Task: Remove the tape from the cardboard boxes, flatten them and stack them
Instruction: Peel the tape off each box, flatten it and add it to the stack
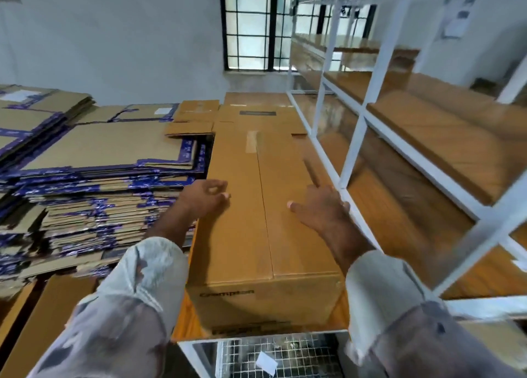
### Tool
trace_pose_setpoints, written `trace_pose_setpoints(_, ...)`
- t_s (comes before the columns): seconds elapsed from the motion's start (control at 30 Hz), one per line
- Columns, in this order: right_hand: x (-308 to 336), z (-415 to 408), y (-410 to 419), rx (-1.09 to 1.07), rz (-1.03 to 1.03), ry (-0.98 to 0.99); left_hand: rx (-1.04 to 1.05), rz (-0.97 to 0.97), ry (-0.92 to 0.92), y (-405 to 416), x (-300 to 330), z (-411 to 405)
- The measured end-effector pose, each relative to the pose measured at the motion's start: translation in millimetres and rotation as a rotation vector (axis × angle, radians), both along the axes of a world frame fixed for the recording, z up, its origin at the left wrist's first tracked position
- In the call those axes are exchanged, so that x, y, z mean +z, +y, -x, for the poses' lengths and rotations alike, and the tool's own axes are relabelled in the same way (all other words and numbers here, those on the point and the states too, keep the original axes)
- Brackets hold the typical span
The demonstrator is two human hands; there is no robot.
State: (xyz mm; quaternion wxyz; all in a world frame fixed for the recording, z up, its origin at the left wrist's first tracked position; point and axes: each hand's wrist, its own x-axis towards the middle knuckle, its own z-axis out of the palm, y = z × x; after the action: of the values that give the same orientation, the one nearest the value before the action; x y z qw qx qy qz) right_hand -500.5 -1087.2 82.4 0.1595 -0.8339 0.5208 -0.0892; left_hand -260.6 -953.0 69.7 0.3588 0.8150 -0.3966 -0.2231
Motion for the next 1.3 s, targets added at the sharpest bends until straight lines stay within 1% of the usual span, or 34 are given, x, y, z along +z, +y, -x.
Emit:
trace_pose_setpoints(0.1, -7.7, 6.2, 39.4, 0.196, 0.103, -0.127, -0.088, -0.082, -0.375, 4.9, 7.3, 24.2)
trace_pose_setpoints(0.13, -11.8, 8.8, 48.8, 0.249, 0.104, -0.170, -0.129, -0.072, -0.419, 12.1, 11.8, 37.5)
trace_pose_setpoints(0.23, -23.9, 14.9, 63.3, 0.331, 0.104, -0.251, -0.329, -0.025, -0.383, 41.7, 10.1, 76.3)
trace_pose_setpoints(0.27, -24.8, 14.6, 64.0, 0.343, 0.117, -0.252, -0.361, -0.036, -0.392, 50.2, 6.1, 85.3)
trace_pose_setpoints(0.4, -25.0, 6.7, 55.9, 0.359, 0.123, -0.189, -0.300, -0.156, -0.486, 52.2, -2.5, 89.7)
trace_pose_setpoints(0.77, -19.9, -24.4, 42.5, 0.374, 0.135, -0.025, -0.307, -0.262, -0.562, 18.1, 6.0, 65.9)
trace_pose_setpoints(1.0, -13.4, -27.0, 53.2, 0.399, 0.235, 0.015, -0.306, -0.260, -0.562, 18.8, 6.4, 67.0)
trace_pose_setpoints(1.2, -8.9, -24.1, 54.9, 0.421, 0.188, 0.002, -0.321, -0.233, -0.553, 21.6, 6.1, 65.4)
trace_pose_setpoints(1.3, -0.5, -27.1, 47.0, 0.434, 0.143, 0.041, -0.337, -0.222, -0.548, 22.3, 6.5, 63.6)
